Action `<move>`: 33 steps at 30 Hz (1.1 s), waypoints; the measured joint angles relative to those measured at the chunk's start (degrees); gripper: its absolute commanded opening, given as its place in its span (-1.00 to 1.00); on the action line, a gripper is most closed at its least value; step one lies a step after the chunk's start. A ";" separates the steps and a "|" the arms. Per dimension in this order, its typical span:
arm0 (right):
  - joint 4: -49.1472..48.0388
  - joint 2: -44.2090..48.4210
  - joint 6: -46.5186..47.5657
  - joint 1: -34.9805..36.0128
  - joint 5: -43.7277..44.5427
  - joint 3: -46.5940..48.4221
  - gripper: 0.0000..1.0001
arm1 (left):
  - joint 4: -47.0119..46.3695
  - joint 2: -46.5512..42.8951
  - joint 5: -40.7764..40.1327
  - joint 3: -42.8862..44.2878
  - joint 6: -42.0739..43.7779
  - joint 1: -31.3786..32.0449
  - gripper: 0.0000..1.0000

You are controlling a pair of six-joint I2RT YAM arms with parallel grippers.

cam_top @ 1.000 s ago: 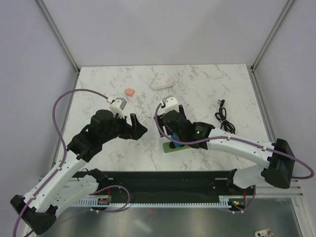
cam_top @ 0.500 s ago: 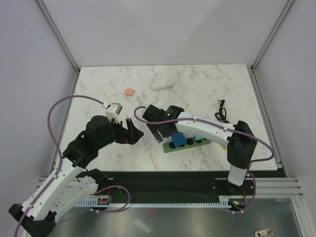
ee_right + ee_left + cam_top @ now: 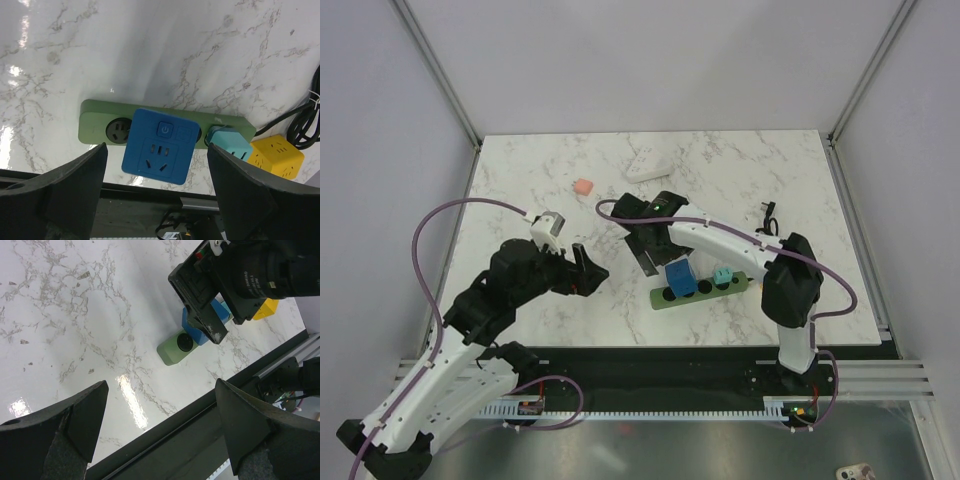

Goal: Insert the plug

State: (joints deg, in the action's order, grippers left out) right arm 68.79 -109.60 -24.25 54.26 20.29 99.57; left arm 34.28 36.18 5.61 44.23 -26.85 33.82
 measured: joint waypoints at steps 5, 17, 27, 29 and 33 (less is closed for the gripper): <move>2.49 -3.30 0.00 -2.47 -1.62 1.46 0.76 | -0.02 -0.63 0.00 -0.07 0.35 0.00 0.90; 6.32 -7.58 -0.04 -4.50 -5.20 4.96 0.73 | -0.04 -1.86 -0.09 -0.22 0.87 0.00 0.90; 6.86 -7.58 0.02 -6.36 -8.94 2.10 0.65 | -0.04 -2.01 -0.09 -0.28 1.01 0.00 0.89; 6.86 -7.58 0.02 -6.49 -9.79 1.18 0.63 | -0.04 -2.08 -0.09 -0.28 0.98 0.00 0.89; 6.49 -7.56 0.28 -6.80 -11.21 0.17 0.26 | -0.04 -2.29 -0.09 -0.39 0.98 0.00 0.87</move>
State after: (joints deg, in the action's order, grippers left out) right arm 75.29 -117.16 -23.97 47.46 9.08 99.74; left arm 34.24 33.89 5.52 43.83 -25.87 33.82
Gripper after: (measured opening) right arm 0.729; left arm 0.945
